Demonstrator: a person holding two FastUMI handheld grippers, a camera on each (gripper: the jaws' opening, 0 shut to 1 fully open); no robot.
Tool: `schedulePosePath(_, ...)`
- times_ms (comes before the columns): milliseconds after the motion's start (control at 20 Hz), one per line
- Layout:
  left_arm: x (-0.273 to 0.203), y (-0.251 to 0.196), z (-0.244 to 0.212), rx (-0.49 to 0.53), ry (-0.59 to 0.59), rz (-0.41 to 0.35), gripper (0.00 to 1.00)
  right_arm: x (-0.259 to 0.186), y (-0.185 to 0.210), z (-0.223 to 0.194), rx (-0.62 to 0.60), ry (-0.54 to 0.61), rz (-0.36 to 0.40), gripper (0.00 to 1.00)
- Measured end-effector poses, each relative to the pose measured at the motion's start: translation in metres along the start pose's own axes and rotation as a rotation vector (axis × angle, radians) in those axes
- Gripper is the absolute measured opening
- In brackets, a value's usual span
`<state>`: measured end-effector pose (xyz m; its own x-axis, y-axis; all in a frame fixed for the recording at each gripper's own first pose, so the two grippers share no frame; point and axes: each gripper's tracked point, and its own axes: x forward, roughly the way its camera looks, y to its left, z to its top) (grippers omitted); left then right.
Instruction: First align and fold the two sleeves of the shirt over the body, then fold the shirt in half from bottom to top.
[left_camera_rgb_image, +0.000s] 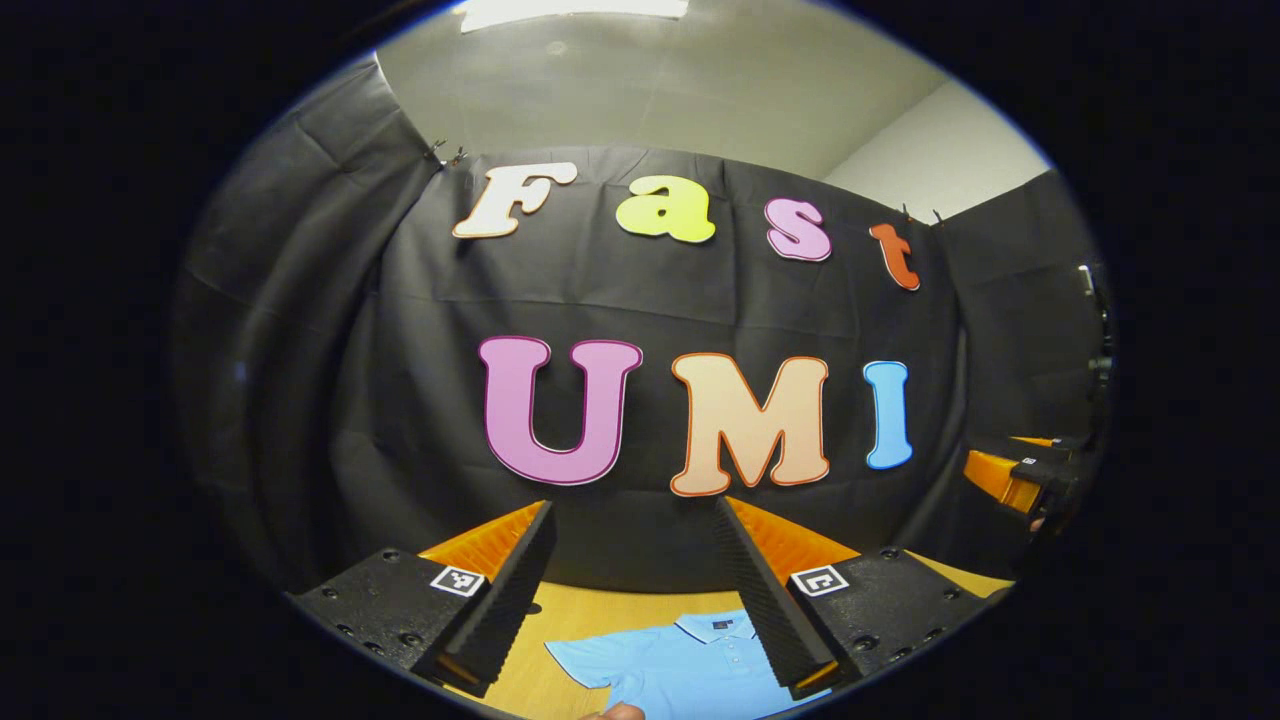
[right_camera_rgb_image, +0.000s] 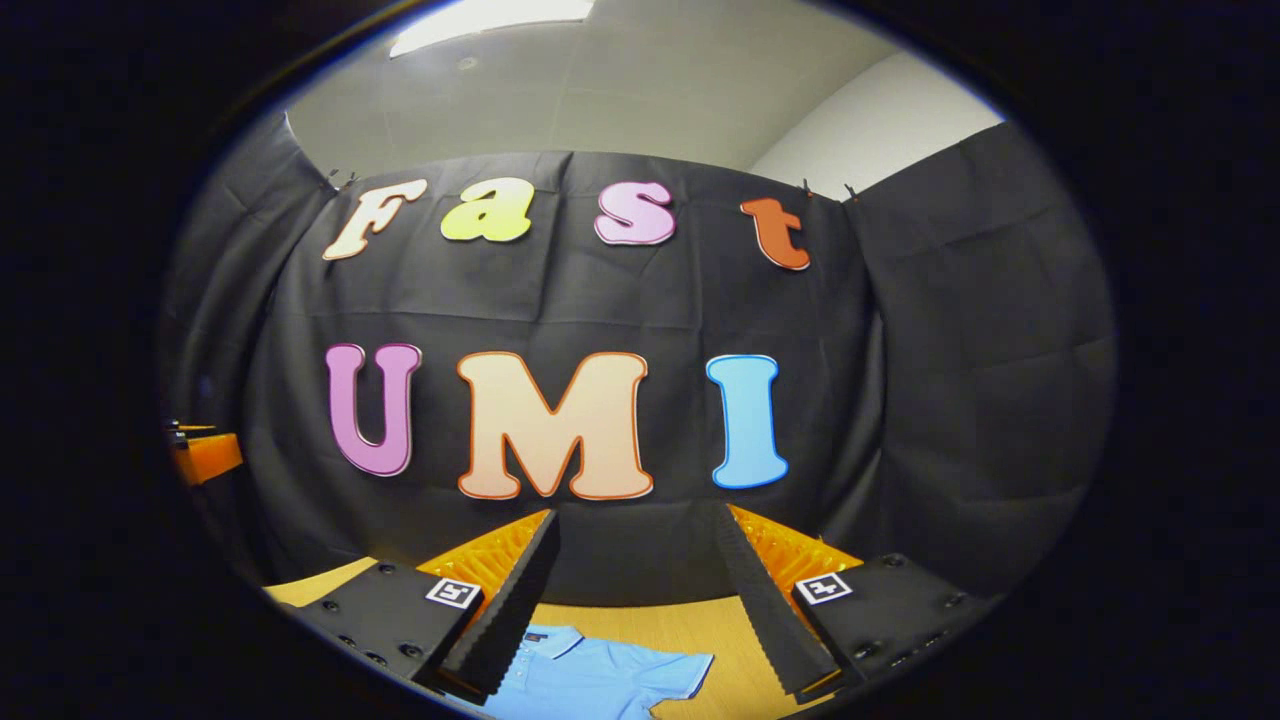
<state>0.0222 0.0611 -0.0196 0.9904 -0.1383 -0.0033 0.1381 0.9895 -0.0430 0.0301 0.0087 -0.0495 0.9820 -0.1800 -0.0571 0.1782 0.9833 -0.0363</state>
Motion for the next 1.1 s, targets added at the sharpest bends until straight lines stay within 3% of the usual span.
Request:
schedulePosePath(150, 0.008, 0.0, -0.006, -0.006, 0.026, -0.002, 0.94, 0.02, -0.017, -0.034, -0.03, 0.059, -0.028, 0.98)
schedulePosePath(450, 0.011, -0.012, 0.003, 0.036, 0.002, 0.03, 0.94, 0.054, -0.044, -0.113, -0.117, 0.191, -0.007, 0.98)
schedulePosePath(1100, 0.007, -0.012, -0.036, 0.077, 0.14, 0.164, 0.95, 0.092, -0.081, -0.293, -0.148, 0.518, -0.007, 0.99)
